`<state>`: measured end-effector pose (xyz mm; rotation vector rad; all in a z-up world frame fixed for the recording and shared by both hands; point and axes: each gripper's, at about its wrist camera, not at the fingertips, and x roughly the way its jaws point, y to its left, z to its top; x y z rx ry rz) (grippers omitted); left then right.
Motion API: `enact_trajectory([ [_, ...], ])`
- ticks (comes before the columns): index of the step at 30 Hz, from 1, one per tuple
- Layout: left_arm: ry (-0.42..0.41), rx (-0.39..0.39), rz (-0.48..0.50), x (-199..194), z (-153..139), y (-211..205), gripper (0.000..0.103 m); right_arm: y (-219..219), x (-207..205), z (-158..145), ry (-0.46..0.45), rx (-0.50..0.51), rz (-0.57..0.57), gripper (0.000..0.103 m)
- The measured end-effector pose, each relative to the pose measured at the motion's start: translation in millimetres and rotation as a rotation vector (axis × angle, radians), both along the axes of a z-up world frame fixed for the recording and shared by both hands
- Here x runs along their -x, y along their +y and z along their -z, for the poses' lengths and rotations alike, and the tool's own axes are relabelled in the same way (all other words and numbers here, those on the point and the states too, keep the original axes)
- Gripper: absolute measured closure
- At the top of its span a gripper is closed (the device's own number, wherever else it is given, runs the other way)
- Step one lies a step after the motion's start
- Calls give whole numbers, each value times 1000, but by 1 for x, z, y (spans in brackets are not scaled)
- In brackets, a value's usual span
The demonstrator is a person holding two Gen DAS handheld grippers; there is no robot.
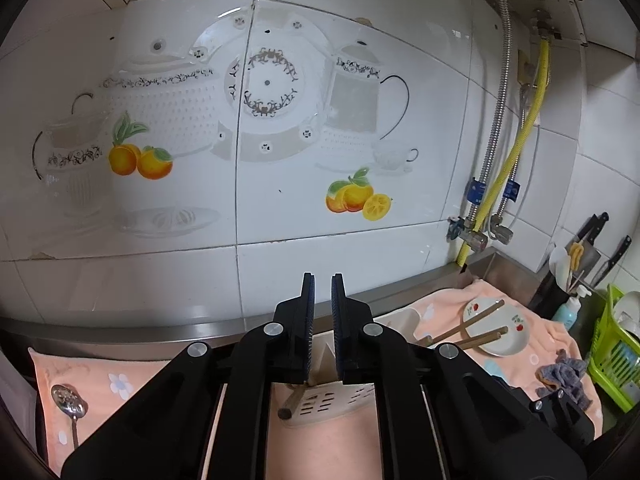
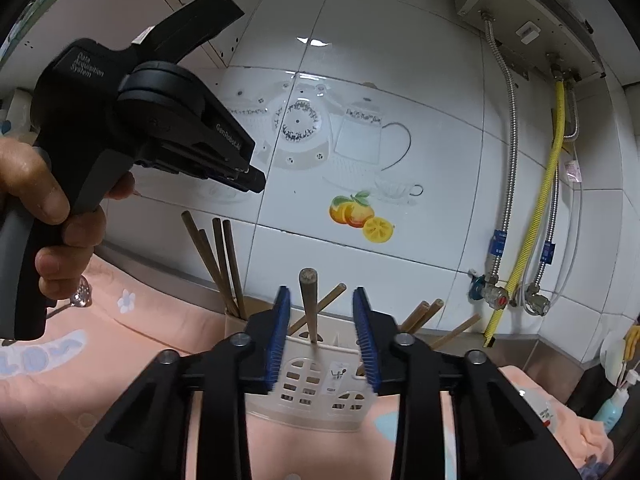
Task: Organize utensils
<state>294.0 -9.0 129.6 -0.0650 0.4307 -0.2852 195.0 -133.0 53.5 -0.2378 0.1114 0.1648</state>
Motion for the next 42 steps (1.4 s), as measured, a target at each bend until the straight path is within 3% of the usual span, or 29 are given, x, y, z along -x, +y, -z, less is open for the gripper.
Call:
enact_trajectory([
  [1, -2, 2, 1, 2, 0, 0, 95, 0, 2, -1, -2, -1, -1, 83],
  [3, -5, -1, 4, 6, -1, 0, 95, 0, 2, -2, 3, -5, -15, 96],
  [13, -12, 7, 14, 9, -2, 3, 95, 10, 5, -14, -53, -2, -24, 96],
  [22, -7, 14, 23, 10, 3, 9, 95, 18, -15, -5, -26, 2, 12, 96],
  [27, -3, 19, 20, 12, 5, 12, 95, 16, -13, -3, -25, 13, 25, 83],
  [30, 0, 23, 21, 15, 5, 13, 94, 13, -9, -4, -23, 12, 27, 81],
  [34, -6, 16, 13, 25, 6, 15, 78, 7, -3, -5, -6, 5, 28, 74],
  [38, -7, 9, 10, 40, 9, 16, 72, -1, 7, -5, 18, -3, 32, 66],
  [39, -7, 6, 7, 44, 10, 17, 65, -3, 10, -4, 32, -10, 30, 63],
  [42, -1, 1, 4, 57, 15, 18, 63, -10, 16, -2, 69, -24, 28, 59],
])
